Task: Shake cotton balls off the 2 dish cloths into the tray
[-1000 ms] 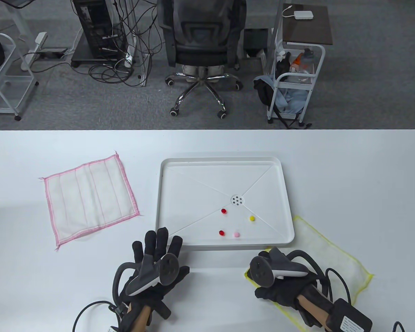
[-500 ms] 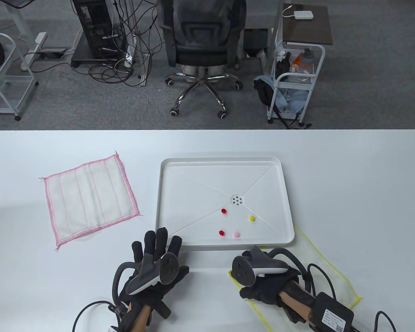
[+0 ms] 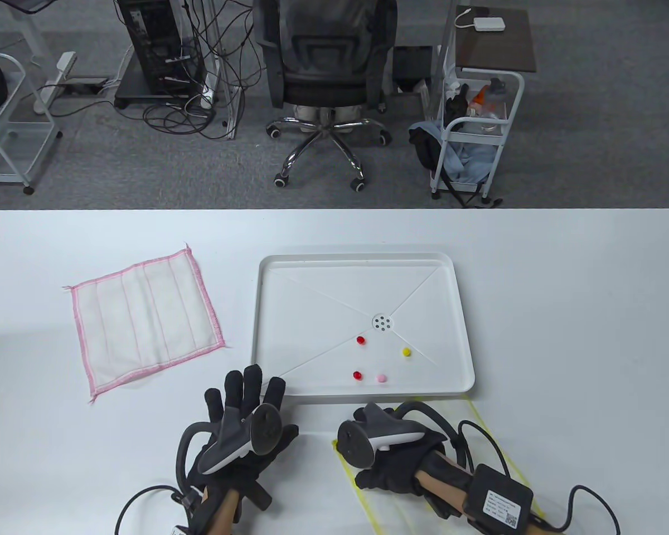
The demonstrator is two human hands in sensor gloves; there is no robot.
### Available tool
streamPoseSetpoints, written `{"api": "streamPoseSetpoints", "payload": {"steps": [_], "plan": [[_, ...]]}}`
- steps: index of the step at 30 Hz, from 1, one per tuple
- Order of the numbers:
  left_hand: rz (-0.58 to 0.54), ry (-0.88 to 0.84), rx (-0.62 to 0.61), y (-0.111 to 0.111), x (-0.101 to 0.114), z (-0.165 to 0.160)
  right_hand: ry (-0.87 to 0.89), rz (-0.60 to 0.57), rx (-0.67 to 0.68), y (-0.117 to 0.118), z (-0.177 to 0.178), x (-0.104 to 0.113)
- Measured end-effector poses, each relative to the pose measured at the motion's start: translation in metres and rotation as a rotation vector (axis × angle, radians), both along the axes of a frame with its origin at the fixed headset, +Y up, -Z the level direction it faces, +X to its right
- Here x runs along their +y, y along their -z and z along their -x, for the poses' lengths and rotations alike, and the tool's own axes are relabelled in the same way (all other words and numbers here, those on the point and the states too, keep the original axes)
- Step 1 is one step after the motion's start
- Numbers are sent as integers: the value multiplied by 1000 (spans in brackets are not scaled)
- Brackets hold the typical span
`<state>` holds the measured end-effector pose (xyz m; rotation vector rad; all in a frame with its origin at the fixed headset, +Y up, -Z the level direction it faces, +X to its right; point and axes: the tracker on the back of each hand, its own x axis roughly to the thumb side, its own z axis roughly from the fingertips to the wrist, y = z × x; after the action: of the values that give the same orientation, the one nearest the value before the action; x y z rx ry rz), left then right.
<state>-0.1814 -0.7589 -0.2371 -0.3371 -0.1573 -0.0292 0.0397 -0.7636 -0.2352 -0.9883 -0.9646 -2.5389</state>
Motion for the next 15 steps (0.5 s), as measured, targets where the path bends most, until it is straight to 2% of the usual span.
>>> {"api": "streamPoseSetpoints", "payload": {"steps": [15], "plan": [[-24,-45,81,1,6,18,17,38,90,4,50,-3]]}}
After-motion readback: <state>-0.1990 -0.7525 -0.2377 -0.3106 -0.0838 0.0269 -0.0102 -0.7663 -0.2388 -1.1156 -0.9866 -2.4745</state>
